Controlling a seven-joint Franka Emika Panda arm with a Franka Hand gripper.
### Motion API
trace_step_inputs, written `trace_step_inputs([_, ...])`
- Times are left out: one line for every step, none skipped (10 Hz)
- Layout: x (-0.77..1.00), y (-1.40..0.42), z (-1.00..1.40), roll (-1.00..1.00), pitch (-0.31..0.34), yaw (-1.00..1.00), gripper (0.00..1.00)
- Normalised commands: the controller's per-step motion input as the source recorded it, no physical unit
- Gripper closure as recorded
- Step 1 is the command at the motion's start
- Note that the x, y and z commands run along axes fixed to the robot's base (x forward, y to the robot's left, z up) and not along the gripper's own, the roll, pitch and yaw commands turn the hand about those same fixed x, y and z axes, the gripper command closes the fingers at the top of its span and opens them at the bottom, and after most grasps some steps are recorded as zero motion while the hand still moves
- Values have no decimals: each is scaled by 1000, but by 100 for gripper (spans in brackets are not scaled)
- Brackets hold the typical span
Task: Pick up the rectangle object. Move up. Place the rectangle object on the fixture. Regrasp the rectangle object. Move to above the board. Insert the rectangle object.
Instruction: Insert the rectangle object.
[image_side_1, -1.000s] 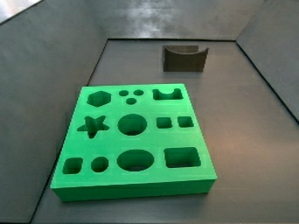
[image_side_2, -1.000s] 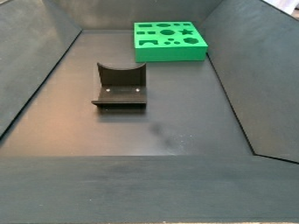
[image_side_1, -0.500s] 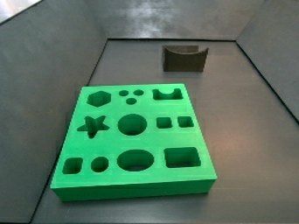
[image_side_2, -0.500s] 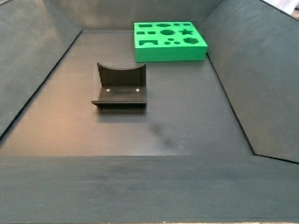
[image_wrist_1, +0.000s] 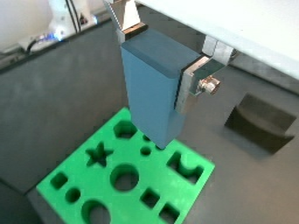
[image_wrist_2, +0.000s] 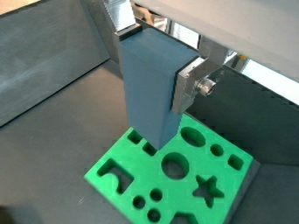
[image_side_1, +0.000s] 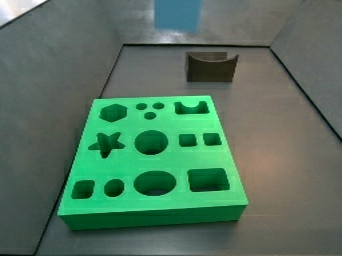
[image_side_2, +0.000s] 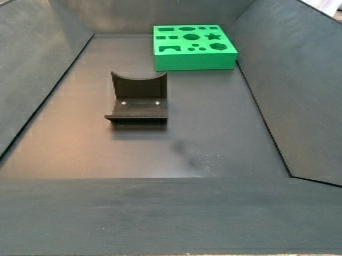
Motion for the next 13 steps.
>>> trace_step_inputs([6, -349, -409, -40, -183, 200, 100])
trace_step_inputs([17, -351, -386, -49, -186, 220, 100])
trace_step_inputs([100, -323, -366, -40, -171, 234, 100])
trace_step_inputs([226, -209, -414, -60, -170, 229, 100])
trace_step_inputs([234, -271, -483, 0, -166, 229, 100])
trace_step_inputs([277, -451, -369, 49, -100, 223, 100])
trace_step_inputs([357, -543, -331, 149, -21, 257, 100])
trace_step_inputs([397, -569, -289, 241, 0, 229, 100])
trace_step_inputs([377, -569, -280, 284, 0, 194, 100])
trace_step_inputs([380, -546, -269, 313, 21, 191, 100])
trace_step_inputs([397, -566, -246, 283, 11, 191, 100])
trace_step_inputs([480, -566, -257, 261, 19, 166, 100])
trace_step_inputs([471, -566, -263, 260, 23, 174, 100])
